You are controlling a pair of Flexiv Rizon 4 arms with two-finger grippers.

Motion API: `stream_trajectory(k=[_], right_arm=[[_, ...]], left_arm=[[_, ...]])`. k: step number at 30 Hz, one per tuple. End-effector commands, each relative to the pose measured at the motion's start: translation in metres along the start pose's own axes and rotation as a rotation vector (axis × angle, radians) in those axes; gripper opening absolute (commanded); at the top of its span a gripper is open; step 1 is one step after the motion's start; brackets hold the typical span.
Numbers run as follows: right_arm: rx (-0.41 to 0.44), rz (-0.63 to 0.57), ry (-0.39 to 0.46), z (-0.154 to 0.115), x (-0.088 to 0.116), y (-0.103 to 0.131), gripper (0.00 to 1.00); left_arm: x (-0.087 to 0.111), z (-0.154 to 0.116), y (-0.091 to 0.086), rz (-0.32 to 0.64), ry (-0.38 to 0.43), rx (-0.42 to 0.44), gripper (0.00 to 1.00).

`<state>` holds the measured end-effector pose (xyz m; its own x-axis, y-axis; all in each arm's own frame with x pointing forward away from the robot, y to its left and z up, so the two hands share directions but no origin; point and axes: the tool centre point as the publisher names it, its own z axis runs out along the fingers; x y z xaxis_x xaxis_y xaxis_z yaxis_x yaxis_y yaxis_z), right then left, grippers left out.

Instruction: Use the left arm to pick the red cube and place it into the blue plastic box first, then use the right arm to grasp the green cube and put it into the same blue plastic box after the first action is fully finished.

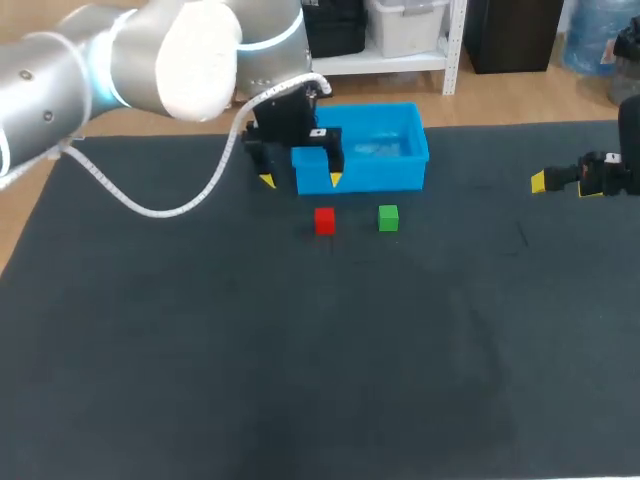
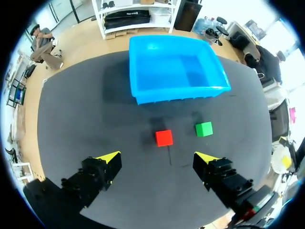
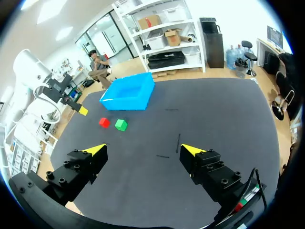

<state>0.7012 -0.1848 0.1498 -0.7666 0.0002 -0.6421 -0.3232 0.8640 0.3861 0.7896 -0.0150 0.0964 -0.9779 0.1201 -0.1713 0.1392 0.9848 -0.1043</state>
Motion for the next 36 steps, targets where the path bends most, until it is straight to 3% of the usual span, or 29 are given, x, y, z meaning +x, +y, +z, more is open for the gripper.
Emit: stream_trajectory(k=[1,21,36], right_arm=[[0.001,-0.001,0.0,0.0,0.0,0.0,1.0],[0.001,-0.001,0.0,0.0,0.0,0.0,1.0],[0.001,-0.001,0.0,0.0,0.0,0.0,1.0]], left_arm=[[-0.006,0.009,-0.003,-0.007,0.008,-0.005,1.0],[0.001,0.048,-0.009,-0.033,0.04,-0.051,1.0],[-0.005,0.068,-0.016,-0.042,0.053,-0.078,1.0]])
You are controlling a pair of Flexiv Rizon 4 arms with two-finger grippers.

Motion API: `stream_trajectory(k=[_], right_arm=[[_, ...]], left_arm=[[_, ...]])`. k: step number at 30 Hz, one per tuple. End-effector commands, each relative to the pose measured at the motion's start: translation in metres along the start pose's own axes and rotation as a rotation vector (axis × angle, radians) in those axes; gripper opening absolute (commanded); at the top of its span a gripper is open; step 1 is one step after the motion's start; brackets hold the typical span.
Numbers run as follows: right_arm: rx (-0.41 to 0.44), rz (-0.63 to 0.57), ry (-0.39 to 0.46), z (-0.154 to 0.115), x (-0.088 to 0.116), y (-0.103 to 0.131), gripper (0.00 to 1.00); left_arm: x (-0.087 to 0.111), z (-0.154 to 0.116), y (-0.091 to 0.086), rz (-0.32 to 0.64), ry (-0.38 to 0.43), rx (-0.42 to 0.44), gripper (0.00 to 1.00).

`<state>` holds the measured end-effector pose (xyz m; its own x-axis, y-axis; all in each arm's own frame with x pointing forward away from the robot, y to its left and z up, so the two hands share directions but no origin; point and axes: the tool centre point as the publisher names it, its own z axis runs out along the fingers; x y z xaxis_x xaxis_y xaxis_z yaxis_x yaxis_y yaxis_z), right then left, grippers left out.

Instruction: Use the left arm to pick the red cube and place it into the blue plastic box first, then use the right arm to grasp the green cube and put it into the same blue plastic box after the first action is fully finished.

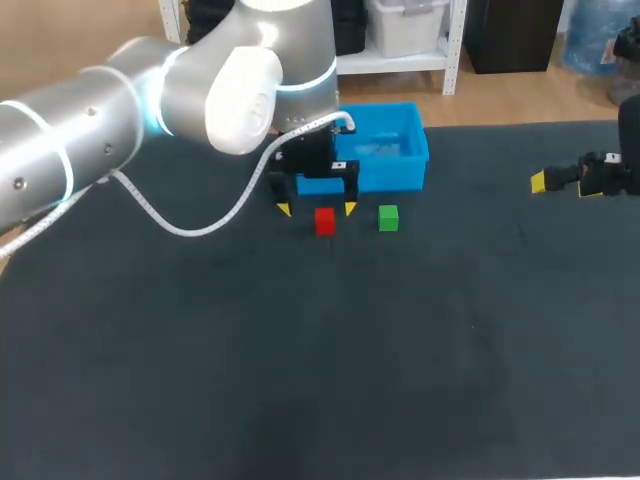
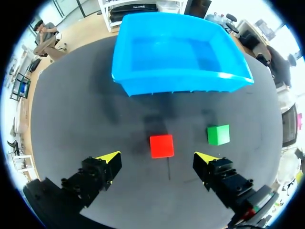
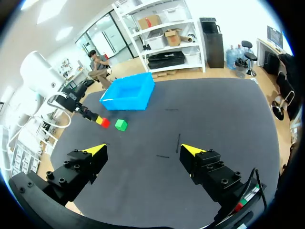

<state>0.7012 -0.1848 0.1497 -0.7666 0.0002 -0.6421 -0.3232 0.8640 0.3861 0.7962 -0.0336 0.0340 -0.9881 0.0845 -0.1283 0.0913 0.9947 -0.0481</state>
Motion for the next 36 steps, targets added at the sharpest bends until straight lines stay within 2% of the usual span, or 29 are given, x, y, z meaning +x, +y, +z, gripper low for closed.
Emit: stream_trajectory(k=[1,13,36], right_arm=[[0.001,-0.001,0.0,0.0,0.0,0.0,1.0],[0.001,-0.001,0.0,0.0,0.0,0.0,1.0],[0.001,-0.001,0.0,0.0,0.0,0.0,1.0]], left_arm=[[-0.007,0.004,-0.005,-0.004,0.013,-0.017,1.0],[-0.011,0.018,-0.001,-0.051,0.035,-0.041,1.0],[-0.012,0.034,0.0,-0.072,0.06,-0.06,1.0]])
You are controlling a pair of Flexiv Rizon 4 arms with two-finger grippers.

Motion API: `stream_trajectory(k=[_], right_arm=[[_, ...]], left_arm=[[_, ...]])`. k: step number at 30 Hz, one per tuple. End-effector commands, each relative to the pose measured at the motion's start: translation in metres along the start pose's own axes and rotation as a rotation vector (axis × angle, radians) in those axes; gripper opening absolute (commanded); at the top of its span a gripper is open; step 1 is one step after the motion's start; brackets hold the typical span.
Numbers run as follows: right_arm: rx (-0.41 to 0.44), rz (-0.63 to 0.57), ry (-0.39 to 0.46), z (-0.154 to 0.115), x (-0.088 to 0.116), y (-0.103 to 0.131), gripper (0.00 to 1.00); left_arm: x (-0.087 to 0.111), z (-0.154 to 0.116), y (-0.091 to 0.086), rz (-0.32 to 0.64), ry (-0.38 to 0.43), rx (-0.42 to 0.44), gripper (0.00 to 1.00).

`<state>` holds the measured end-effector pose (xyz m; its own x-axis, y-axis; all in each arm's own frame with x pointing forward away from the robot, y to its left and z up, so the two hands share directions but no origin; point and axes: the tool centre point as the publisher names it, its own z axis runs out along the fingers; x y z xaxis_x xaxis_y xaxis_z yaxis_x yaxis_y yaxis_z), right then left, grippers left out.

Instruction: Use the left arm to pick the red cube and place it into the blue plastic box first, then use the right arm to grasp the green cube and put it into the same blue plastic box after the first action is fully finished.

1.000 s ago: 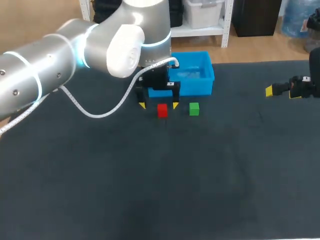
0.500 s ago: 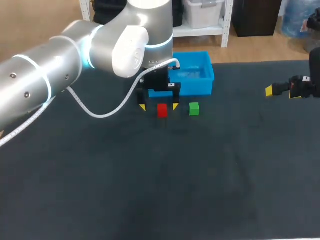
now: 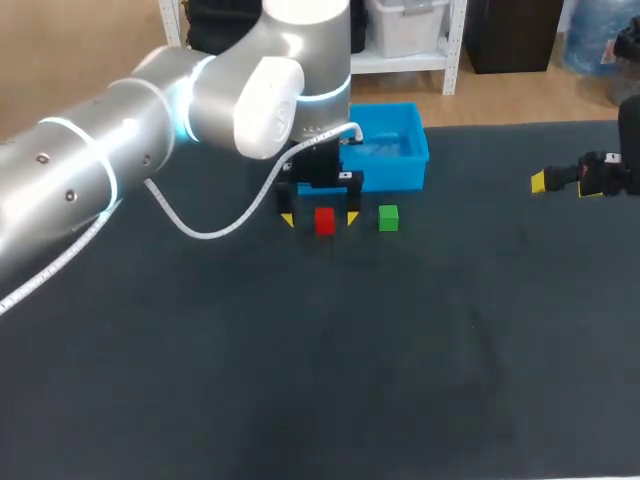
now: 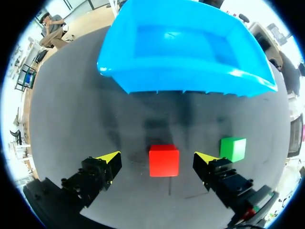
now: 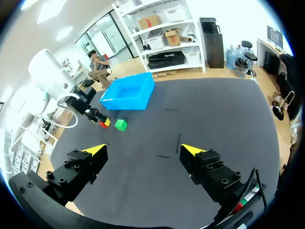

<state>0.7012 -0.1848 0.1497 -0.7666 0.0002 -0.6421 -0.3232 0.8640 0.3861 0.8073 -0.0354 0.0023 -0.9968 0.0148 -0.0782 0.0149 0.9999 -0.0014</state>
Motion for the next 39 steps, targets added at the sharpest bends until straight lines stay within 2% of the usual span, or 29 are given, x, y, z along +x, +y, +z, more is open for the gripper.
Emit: stream_trajectory(k=[1,20,21,22,24,26,27,30,39], right_arm=[[0.001,-0.001,0.0,0.0,0.0,0.0,1.0],[0.001,-0.001,0.0,0.0,0.0,0.0,1.0],[0.001,-0.001,0.0,0.0,0.0,0.0,1.0],[0.001,-0.001,0.0,0.0,0.0,0.0,1.0],[0.001,-0.001,0.0,0.0,0.0,0.0,1.0],[0.001,-0.001,0.0,0.0,0.0,0.0,1.0],[0.001,-0.001,0.0,0.0,0.0,0.0,1.0],[0.001,-0.001,0.0,0.0,0.0,0.0,1.0],[0.001,-0.001,0.0,0.0,0.0,0.0,1.0]], left_arm=[[-0.005,0.003,-0.001,-0.002,0.012,-0.007,1.0],[-0.002,0.014,0.003,-0.007,0.031,-0.02,1.0],[-0.002,0.014,0.003,-0.006,0.032,-0.02,0.64],[-0.002,0.014,0.003,-0.005,0.033,-0.019,0.45],[-0.002,0.014,0.003,-0.004,0.033,-0.019,0.29],[-0.002,0.014,0.003,-0.003,0.032,-0.018,0.22],[-0.002,0.014,0.003,-0.003,0.031,-0.017,0.1],[-0.003,0.014,0.002,-0.001,0.03,-0.016,0.0],[-0.003,0.01,0.001,0.014,0.017,-0.017,0.0]])
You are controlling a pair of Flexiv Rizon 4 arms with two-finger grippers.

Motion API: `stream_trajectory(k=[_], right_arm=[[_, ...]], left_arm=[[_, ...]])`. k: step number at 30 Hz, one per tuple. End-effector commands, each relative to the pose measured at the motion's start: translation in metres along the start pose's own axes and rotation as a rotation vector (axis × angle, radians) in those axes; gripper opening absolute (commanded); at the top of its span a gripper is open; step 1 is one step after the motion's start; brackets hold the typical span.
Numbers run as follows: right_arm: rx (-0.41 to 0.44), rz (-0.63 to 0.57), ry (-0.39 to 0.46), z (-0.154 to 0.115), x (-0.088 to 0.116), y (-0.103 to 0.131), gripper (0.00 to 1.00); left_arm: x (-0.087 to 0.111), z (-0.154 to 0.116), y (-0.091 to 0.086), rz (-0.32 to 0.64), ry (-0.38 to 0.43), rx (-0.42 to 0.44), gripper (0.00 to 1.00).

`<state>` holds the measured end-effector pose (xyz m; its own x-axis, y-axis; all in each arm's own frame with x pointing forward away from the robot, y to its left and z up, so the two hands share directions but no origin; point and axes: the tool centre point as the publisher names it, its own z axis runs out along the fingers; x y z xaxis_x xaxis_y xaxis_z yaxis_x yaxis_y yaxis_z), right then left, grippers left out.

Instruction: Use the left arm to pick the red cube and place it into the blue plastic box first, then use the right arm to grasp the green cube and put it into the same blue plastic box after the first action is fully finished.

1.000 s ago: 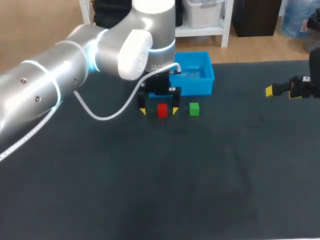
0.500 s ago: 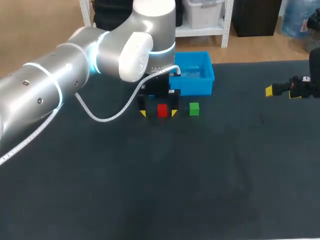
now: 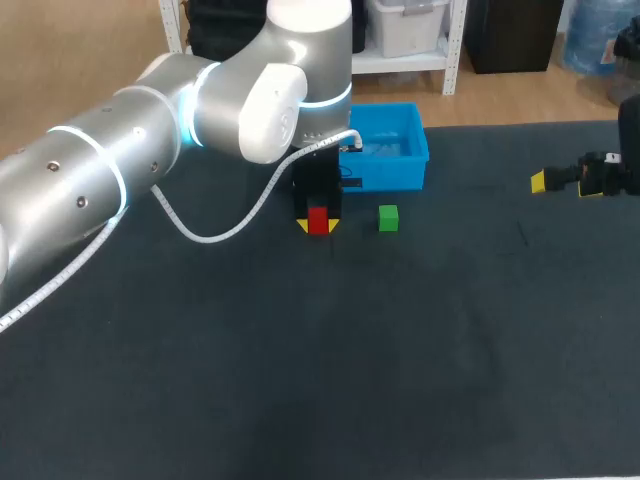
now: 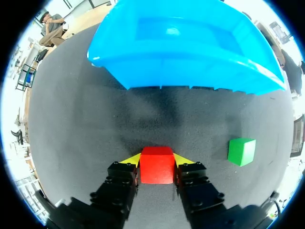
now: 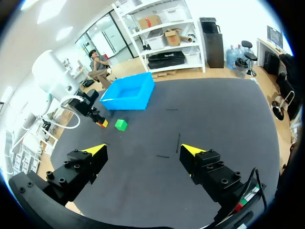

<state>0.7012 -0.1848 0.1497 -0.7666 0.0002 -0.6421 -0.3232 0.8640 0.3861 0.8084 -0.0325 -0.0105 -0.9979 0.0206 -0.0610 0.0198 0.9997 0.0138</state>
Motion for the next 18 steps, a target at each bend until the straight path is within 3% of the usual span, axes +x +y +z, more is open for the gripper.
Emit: stream_trajectory(k=[1,18], right_arm=[[0.001,-0.001,0.0,0.0,0.0,0.0,1.0],[0.001,-0.001,0.0,0.0,0.0,0.0,1.0]], left_arm=[[-0.003,-0.004,-0.002,0.012,-0.004,-0.003,0.0],[-0.004,-0.033,-0.002,0.054,-0.061,-0.005,0.0]])
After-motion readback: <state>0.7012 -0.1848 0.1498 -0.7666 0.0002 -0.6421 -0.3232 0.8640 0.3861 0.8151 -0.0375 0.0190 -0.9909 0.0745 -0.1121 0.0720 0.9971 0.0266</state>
